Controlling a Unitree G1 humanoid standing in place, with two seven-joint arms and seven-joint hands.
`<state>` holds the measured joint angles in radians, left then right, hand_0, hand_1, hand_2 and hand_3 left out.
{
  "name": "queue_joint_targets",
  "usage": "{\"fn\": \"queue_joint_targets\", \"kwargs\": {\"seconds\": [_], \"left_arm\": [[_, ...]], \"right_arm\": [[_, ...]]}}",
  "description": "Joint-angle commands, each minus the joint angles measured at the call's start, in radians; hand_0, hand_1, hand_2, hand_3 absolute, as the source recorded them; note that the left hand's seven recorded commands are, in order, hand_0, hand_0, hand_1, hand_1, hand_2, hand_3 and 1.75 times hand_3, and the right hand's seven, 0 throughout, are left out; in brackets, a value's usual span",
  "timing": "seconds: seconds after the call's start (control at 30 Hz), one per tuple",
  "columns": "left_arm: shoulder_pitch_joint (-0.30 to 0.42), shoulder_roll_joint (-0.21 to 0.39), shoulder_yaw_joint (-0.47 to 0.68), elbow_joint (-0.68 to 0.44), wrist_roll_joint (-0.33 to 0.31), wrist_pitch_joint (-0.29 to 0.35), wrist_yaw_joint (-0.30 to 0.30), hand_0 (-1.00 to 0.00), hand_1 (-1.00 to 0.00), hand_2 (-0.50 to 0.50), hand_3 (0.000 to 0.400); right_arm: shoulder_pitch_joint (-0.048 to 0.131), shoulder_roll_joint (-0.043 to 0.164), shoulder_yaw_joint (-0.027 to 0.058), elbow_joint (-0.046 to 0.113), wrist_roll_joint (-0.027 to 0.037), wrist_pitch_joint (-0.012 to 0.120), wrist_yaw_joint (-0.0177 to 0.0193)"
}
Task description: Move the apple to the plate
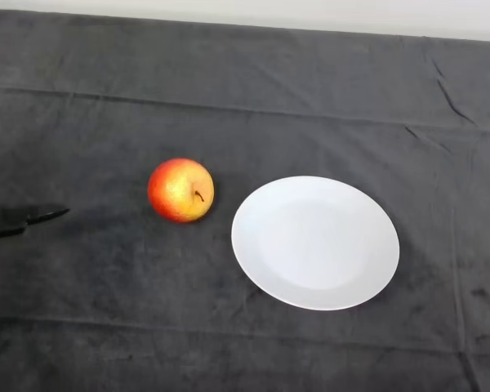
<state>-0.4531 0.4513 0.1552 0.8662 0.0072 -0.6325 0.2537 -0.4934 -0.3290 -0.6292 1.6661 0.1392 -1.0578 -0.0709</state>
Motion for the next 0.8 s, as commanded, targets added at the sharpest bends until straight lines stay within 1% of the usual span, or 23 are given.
{"fn": "queue_joint_targets", "kwargs": {"seconds": [0.03,0.2,0.4,0.8], "left_arm": [[-0.044,-0.01,-0.036,-0.055,0.024,0.014,-0.005,0.0,0.0,0.0,0.0],[-0.055,-0.027,-0.063,-0.074,0.045,0.031,-0.012,0.0,0.0,0.0,0.0],[-0.069,-0.057,-0.105,-0.088,0.082,0.044,-0.006,0.0,0.0,0.0,0.0],[-0.095,-0.107,-0.184,-0.05,0.132,0.038,-0.01,0.0,0.0,0.0,0.0]], "right_arm": [[0.102,0.084,-0.0128,0.09,0.0158,0.097,-0.007],[0.103,0.084,-0.0121,0.089,0.0164,0.098,-0.0071],[0.103,0.084,-0.0112,0.087,0.0172,0.098,-0.0071],[0.103,0.085,-0.0096,0.086,0.0188,0.099,-0.007]]}}
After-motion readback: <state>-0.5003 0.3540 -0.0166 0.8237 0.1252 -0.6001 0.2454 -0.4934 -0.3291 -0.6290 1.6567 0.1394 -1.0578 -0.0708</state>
